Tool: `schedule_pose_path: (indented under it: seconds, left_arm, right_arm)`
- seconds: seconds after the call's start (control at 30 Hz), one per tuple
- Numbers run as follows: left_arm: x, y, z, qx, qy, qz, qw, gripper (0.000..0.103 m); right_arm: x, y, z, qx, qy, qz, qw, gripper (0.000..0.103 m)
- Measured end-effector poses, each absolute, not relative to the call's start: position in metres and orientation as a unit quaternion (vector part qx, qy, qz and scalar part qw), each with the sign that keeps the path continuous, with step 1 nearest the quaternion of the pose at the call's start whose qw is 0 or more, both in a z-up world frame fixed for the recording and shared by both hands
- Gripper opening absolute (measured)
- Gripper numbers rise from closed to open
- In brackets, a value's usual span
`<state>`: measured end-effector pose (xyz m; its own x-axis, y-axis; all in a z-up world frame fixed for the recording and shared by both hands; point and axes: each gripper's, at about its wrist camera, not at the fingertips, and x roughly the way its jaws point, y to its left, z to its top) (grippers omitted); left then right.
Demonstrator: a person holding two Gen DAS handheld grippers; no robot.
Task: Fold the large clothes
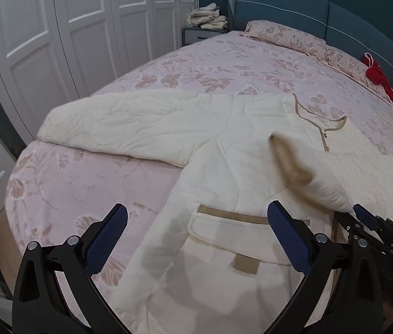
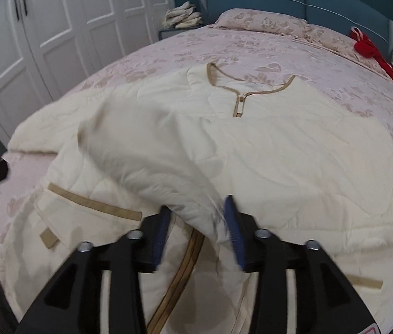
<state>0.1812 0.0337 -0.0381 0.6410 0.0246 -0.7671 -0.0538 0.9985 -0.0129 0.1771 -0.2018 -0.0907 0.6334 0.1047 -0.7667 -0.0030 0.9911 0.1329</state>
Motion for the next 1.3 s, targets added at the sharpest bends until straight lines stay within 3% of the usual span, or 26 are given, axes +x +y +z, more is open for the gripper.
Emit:
schedule_pose_path:
  seconds: [0.23,0.5,0.57,0.63,0.73,0.8,0.9,1.0,1.07,1.13,1.3]
  left_arm:
    - [0.213,0.020,-0.067,-0.122,0.479,-0.056,0.868,0.098]
    - [0.235,-0.019,-0.107,-0.218,0.529,-0.093,0.815,0.096]
    - [0.235,-0.024,-0.106,-0.222,0.516,-0.089,0.822,0.085]
    - [0.240,-0.029,-0.107,-0.230,0.520,-0.110,0.815,0.056]
    - [0.246,-0.030,-0.109,-0.250,0.522,-0.117,0.807,0.023]
    - [0.251,-0.030,-0.101,-0.247,0.506,-0.126,0.817,0.011]
    - [0.257,-0.028,-0.086,-0.223,0.479,-0.124,0.840,0.008]
    - [0.265,-0.021,-0.073,-0.209,0.456,-0.116,0.857,0.007]
    - [0.272,-0.018,-0.071,-0.206,0.450,-0.109,0.862,0.007]
    - [0.276,-0.015,-0.069,-0.196,0.442,-0.098,0.870,0.007]
    - [0.274,-0.022,-0.071,-0.128,0.417,-0.076,0.897,0.007]
  right_arm:
    - [0.136,-0.223,-0.069,0.123,0.392,-0.013,0.912,0.057]
    - [0.091,-0.319,-0.077,0.214,0.382,-0.119,0.891,0.057]
    - [0.083,-0.348,-0.083,0.253,0.372,-0.145,0.881,0.057]
    - [0.080,-0.376,-0.092,0.296,0.360,-0.160,0.870,0.057]
    - [0.084,-0.401,-0.106,0.348,0.348,-0.168,0.854,0.057]
    - [0.091,-0.415,-0.115,0.375,0.343,-0.166,0.845,0.057]
    - [0.101,-0.424,-0.124,0.394,0.341,-0.160,0.838,0.057]
    - [0.113,-0.425,-0.129,0.407,0.338,-0.150,0.835,0.049]
    - [0.124,-0.427,-0.131,0.410,0.339,-0.144,0.834,0.027]
    - [0.132,-0.427,-0.126,0.412,0.331,-0.134,0.839,0.012]
    - [0.133,-0.403,-0.075,0.322,0.268,-0.140,0.897,0.010]
